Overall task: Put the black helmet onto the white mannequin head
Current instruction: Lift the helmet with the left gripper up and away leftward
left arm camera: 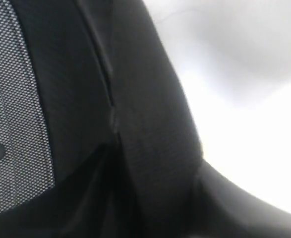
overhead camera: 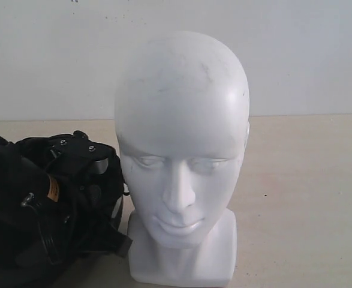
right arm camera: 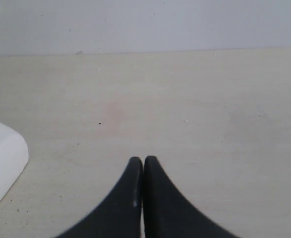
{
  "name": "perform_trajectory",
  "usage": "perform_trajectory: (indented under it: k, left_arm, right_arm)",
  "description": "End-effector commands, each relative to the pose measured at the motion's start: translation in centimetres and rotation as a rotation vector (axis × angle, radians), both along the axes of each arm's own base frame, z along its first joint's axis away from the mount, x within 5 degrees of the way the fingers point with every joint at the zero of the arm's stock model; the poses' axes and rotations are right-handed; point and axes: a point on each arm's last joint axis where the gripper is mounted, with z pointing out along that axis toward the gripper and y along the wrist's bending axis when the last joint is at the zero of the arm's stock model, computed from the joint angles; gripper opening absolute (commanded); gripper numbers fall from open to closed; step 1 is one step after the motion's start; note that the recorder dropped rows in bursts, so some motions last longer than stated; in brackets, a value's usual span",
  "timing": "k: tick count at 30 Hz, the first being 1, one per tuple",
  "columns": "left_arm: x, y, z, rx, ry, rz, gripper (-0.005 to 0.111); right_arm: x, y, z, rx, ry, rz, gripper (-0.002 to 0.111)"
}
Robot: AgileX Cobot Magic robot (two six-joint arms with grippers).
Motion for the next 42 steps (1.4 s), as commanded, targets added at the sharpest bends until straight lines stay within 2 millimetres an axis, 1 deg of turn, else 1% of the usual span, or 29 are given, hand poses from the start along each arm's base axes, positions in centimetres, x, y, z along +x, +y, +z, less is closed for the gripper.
perform_trajectory:
  k: [1, 4, 6, 15, 18, 19, 21, 22, 25, 28, 31, 34, 38, 42]
  left_arm:
    - [-0.6, 1.3, 0.5, 0.112, 0.023, 0.038, 0.004]
    - [-1.1, 2.4, 2.0, 0.17, -0.02, 0.068, 0.004]
    - [-1.6, 2.9, 3.2, 0.179, -0.048, 0.072, 0.004]
    - [-4.6, 4.6, 9.5, 0.066, -0.249, 0.103, 0.004]
    - [-5.3, 5.2, 12.2, 0.047, -0.323, 0.115, 0.004]
    - [-5.5, 5.4, 13.4, 0.031, -0.363, 0.12, 0.004]
    - [-5.8, 5.7, 15.2, 0.016, -0.428, 0.123, 0.004]
    - [-5.9, 5.9, 16.5, 0.006, -0.474, 0.125, 0.004]
    - [-6.1, 6.4, 19.2, 0.011, -0.613, 0.118, 0.004]
    - [-6.3, 6.7, 21.5, -0.006, -0.763, 0.092, 0.004]
    - [-6.6, 6.5, 23.1, -0.056, -0.918, 0.049, 0.004]
    - [-7.0, 6.6, 24.5, -0.132, -1.036, 0.067, 0.004]
    - [-7.5, 7.2, 26.0, -0.152, -1.172, 0.099, 0.004]
    - [-8.7, 7.9, 27.3, -0.151, -1.294, 0.101, 0.004]
  right_arm:
    - [0.0, 0.0, 0.1, -0.002, -0.016, 0.0, 0.0]
    - [0.0, 0.0, 0.1, -0.002, -0.016, 0.0, 0.0]
    - [0.0, 0.0, 0.1, -0.002, -0.016, 0.0, 0.0]
    - [0.0, 0.0, 0.1, -0.002, -0.016, 0.0, 0.0]
    - [0.0, 0.0, 0.1, -0.002, -0.016, 0.0, 0.0]
    - [0.0, 0.0, 0.1, -0.002, -0.016, 0.0, 0.0]
    - [0.0, 0.0, 0.1, -0.002, -0.016, 0.0, 0.0]
    - [0.0, 0.0, 0.1, -0.002, -0.016, 0.0, 0.0]
    - [0.0, 0.0, 0.1, -0.002, -0.016, 0.0, 0.0]
    - [0.0, 0.0, 0.1, -0.002, -0.016, 0.0, 0.0]
    - [0.0, 0.0, 0.1, -0.002, -0.016, 0.0, 0.0]
    - [0.0, 0.0, 0.1, -0.002, -0.016, 0.0, 0.0]
    - [0.0, 0.0, 0.1, -0.002, -0.016, 0.0, 0.0]
    - [0.0, 0.0, 0.1, -0.002, -0.016, 0.0, 0.0]
